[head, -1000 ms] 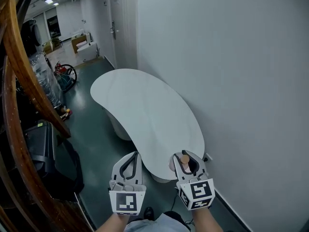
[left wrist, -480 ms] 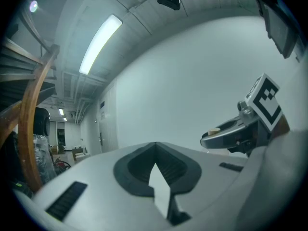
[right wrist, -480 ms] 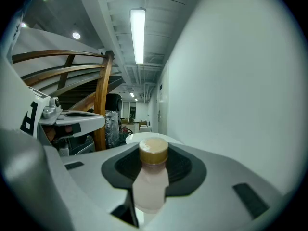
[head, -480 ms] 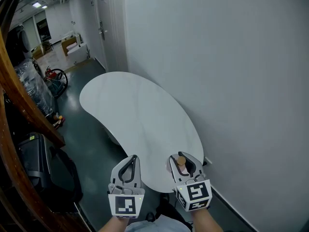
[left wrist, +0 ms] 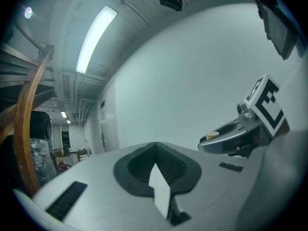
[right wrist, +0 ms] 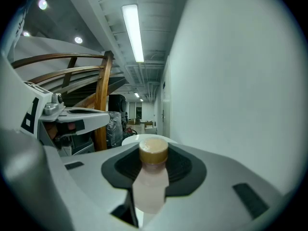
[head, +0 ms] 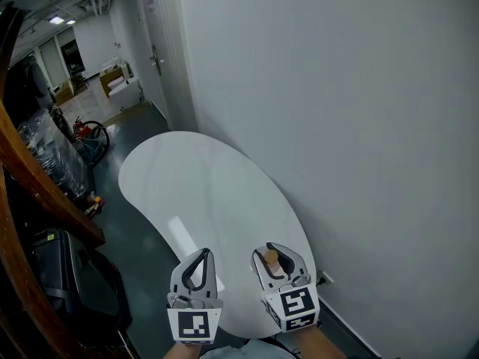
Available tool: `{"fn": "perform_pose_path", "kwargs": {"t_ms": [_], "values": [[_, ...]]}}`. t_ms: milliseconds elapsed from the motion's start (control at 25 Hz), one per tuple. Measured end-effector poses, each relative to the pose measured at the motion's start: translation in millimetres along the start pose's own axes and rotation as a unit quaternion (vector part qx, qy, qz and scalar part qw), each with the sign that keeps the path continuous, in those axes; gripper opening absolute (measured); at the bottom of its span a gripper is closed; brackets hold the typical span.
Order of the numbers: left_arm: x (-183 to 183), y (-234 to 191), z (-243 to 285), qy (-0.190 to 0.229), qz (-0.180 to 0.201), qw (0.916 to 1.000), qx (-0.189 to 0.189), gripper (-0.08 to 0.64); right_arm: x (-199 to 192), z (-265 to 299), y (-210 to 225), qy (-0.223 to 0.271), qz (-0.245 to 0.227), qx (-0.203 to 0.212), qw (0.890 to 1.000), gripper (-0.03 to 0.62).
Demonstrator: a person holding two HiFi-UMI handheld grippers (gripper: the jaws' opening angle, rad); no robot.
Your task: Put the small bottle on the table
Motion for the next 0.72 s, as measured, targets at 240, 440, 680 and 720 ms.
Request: {"fn": "perform_pose_path", "kwargs": {"t_ms": [240,440,680,720], "values": [[-1,-4,22,-0.007,-0.003,0.9997,0.023,0.0,11,23,21,-0.002,-0.008,0.02,1.0,0.115],[-10,-11,38,-0.02,-0.004,0.9995,0.022,0.0,6,38,28,-0.015,-0.005,0.02,1.0,0.115],[-29,-20,57,-0.046,-0.022,0.9986,0.013,0.0,-15,58,36,-0.047,0.003,0.006,0.999,0.115],[-33,-21,59,-0.052,-0.025,0.9983,0.01,0.0,-20,60,36,-0.052,0.005,0.003,0.999,0.115]]}}
Point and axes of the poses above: the fingertips, and each gripper's own axes: z forward along the fingers, y to its right, x out of its top, the point moved 3 cm from there along -z, backward along the fingers, and after that the axes turned 4 degrees about x, right-handed, at the moved point
